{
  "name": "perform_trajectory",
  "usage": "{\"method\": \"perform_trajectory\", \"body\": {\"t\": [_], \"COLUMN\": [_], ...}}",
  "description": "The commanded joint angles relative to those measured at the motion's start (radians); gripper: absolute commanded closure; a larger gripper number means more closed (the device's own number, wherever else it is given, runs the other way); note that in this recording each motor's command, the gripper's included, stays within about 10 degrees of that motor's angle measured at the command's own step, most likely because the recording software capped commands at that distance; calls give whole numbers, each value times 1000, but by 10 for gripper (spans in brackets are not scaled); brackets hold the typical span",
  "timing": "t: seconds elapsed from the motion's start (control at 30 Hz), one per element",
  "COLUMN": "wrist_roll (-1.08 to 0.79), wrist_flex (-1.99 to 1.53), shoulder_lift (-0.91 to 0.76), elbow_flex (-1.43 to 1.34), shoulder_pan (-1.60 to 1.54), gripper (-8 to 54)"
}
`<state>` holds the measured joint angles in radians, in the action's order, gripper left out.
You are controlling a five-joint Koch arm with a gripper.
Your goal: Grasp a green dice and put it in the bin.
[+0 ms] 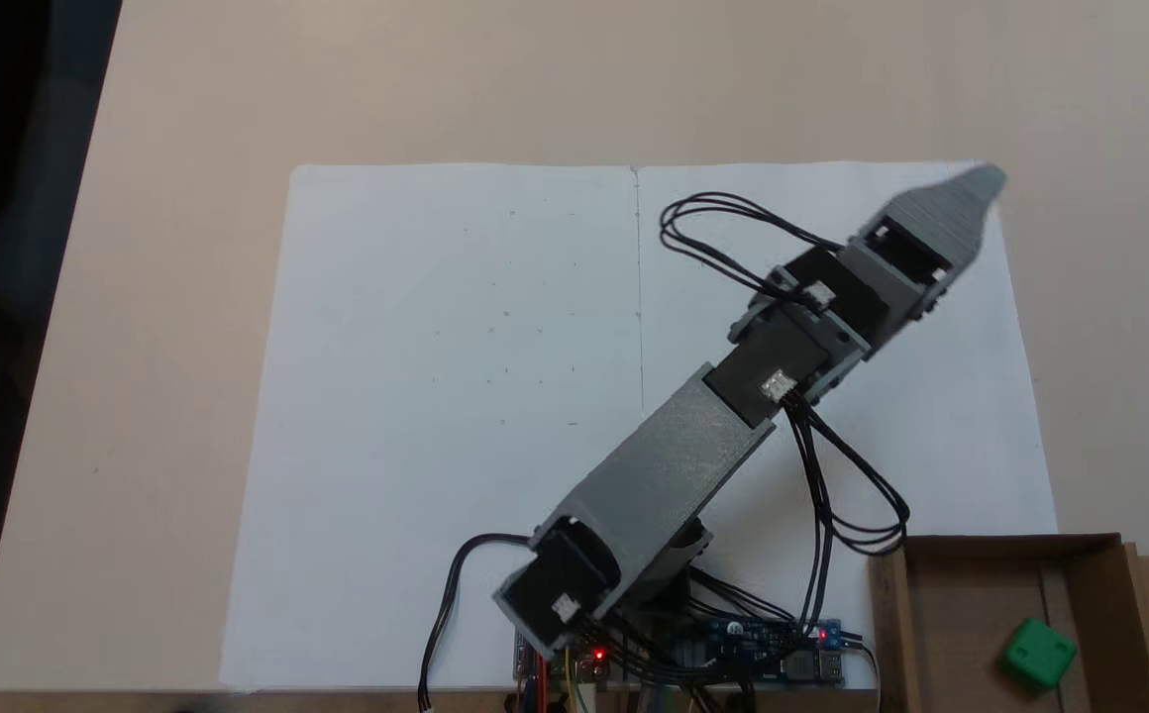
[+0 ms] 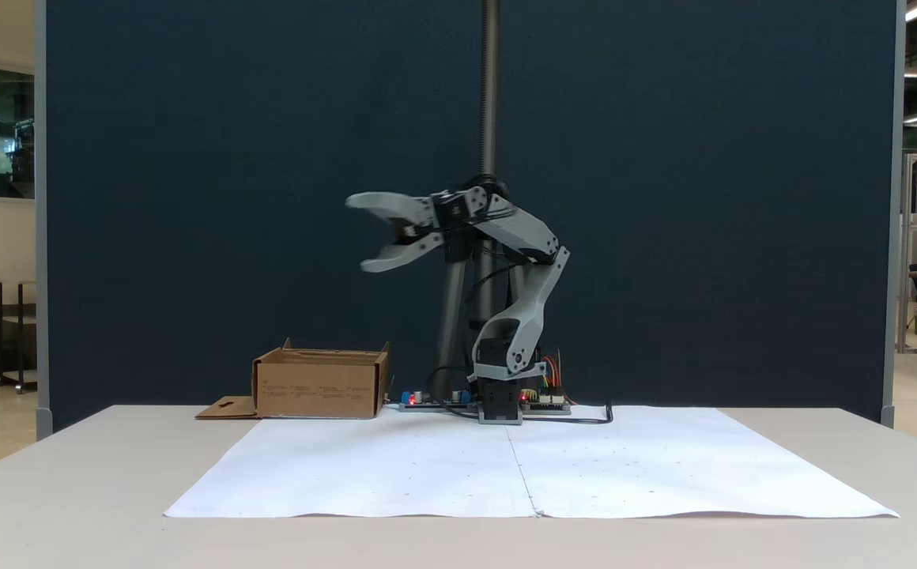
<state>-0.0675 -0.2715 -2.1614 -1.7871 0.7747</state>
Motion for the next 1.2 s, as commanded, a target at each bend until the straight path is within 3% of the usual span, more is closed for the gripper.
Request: {"method": "perform_trajectory", "body": {"t": [0.0,0.5,0.87,1.17], "wrist_roll": [66,35,23,-58], "wrist_flex": [46,217,540,794], "shoulder_lift": [-29,-87,-209,-209], "elbow_flex": [23,-104,-446,-811], "shoulder_pan": [-100,-727,-724,-730], "gripper": [20,18,21,25]}}
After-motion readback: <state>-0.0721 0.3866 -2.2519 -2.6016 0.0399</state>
